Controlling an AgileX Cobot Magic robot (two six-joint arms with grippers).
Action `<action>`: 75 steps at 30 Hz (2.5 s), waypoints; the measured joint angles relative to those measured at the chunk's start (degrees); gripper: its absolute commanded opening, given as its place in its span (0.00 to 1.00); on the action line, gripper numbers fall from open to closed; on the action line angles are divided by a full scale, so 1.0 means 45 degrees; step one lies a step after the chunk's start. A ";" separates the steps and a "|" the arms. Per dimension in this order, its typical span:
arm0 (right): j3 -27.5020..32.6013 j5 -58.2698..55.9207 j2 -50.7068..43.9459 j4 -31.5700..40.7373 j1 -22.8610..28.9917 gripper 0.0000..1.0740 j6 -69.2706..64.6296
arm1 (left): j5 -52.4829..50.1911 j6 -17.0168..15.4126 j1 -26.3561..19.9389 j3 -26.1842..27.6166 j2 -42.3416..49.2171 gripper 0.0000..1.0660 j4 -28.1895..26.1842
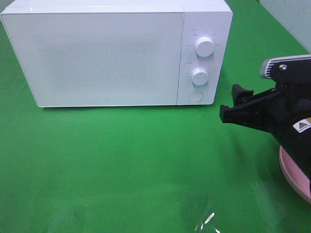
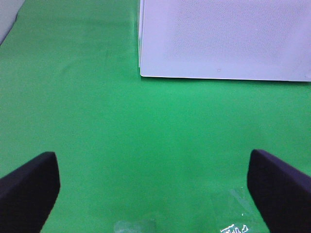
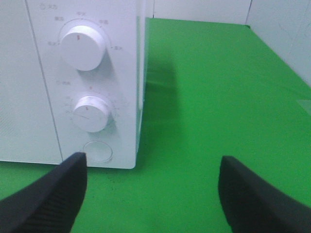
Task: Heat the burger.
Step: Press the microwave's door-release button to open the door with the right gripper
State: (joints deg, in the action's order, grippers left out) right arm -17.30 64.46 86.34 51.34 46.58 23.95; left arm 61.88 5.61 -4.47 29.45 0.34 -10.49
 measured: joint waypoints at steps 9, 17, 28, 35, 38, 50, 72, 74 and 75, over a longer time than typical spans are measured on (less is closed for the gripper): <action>-0.0968 0.0038 0.1464 0.0229 0.0968 0.68 -0.0051 | 0.0000 0.0000 0.0000 0.0000 0.0000 0.91 0.0000; -0.1388 0.0038 0.2483 0.0242 0.1095 0.68 -0.1706 | 0.0000 0.0000 0.0000 0.0000 0.0000 0.91 0.0000; -0.1388 0.0038 0.2725 0.0293 0.1095 0.59 -0.7805 | 0.0000 0.0000 0.0000 0.0000 0.0000 0.91 0.0000; -0.1388 0.0038 0.2725 0.0293 0.1095 0.29 -1.4426 | 0.0000 0.0000 0.0000 0.0000 0.0000 0.91 0.0000; -0.1388 0.0013 0.2725 0.0293 0.1095 0.16 -1.6438 | 0.0000 0.0000 0.0000 0.0000 0.0000 0.91 0.0000; -0.1388 -0.0840 0.2737 -0.0038 0.1095 0.00 -2.0015 | 0.0000 0.0000 0.0000 0.0000 0.0000 0.91 0.0000; -0.2890 -0.1783 0.4291 -0.2165 -0.0637 0.00 -2.2231 | 0.0000 0.0000 0.0000 0.0000 0.0000 0.91 0.0000; -0.2992 -0.1783 0.4431 -0.2203 -0.0688 0.00 -2.2358 | 0.0000 0.0000 0.0000 0.0000 0.0000 0.91 0.0000; -0.3285 -0.1795 0.4800 -0.2368 -0.0828 0.00 -2.2498 | 0.0000 0.0000 0.0000 0.0000 0.0000 0.91 0.0000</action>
State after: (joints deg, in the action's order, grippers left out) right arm -32.09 56.38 107.95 40.68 42.86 -77.29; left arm 61.88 5.61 -4.47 29.45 0.34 -10.49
